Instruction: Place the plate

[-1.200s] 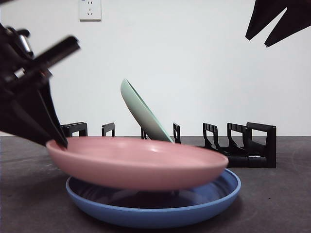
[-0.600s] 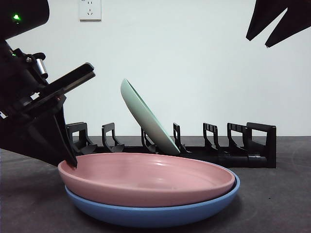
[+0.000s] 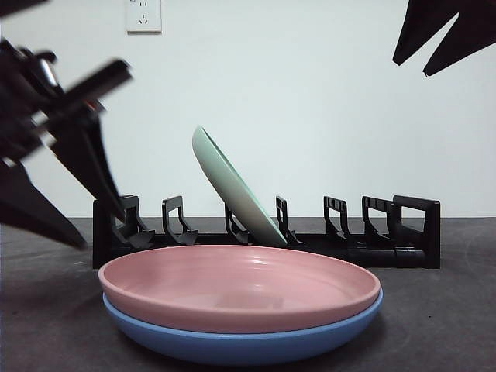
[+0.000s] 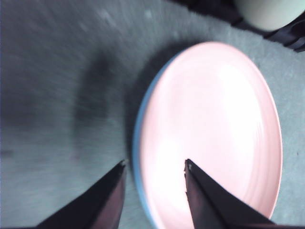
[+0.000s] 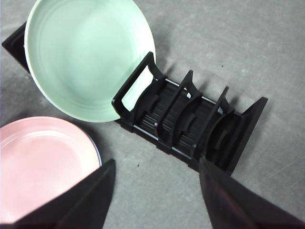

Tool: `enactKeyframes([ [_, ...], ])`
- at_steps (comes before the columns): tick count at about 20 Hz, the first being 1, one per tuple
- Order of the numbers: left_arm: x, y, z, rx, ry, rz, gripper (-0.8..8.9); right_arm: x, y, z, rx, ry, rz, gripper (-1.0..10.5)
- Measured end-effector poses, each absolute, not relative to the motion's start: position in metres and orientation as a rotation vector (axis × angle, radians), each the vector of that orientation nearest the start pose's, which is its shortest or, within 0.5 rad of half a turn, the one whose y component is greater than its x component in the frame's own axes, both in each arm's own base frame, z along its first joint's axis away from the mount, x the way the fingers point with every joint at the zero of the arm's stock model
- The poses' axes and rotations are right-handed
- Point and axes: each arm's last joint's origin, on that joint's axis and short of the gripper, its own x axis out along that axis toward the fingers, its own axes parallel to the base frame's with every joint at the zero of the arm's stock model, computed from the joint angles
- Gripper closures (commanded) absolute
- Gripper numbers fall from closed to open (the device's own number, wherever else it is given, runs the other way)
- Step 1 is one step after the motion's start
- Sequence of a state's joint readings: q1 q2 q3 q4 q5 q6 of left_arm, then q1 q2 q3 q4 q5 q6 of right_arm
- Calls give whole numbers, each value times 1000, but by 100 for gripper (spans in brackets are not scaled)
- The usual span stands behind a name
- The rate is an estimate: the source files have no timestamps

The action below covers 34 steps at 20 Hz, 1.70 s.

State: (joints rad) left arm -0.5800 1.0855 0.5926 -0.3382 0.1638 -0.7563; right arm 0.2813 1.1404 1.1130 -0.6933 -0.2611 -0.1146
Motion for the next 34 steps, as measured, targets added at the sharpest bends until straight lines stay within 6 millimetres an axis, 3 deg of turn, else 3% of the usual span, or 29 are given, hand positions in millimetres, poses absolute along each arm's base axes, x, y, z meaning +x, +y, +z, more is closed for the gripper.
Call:
enactKeyframes([
  [5,159,-79,265,-393,865,-340,616,215,76,333,-123,699,583,671],
  [10,142,-40,323,-220,638,-221,616,213,83,334,-118,701,612,671],
  [14,128,-20,357,-72,481,-123,616,211,90,336,-49,692,680,671],
  [18,123,-15,362,-39,460,-98,617,218,107,341,94,648,770,671],
  [21,125,-15,359,-34,491,-97,617,237,130,335,182,748,823,671],
  [34,125,-15,359,-34,494,-97,617,326,234,324,151,934,888,671],
])
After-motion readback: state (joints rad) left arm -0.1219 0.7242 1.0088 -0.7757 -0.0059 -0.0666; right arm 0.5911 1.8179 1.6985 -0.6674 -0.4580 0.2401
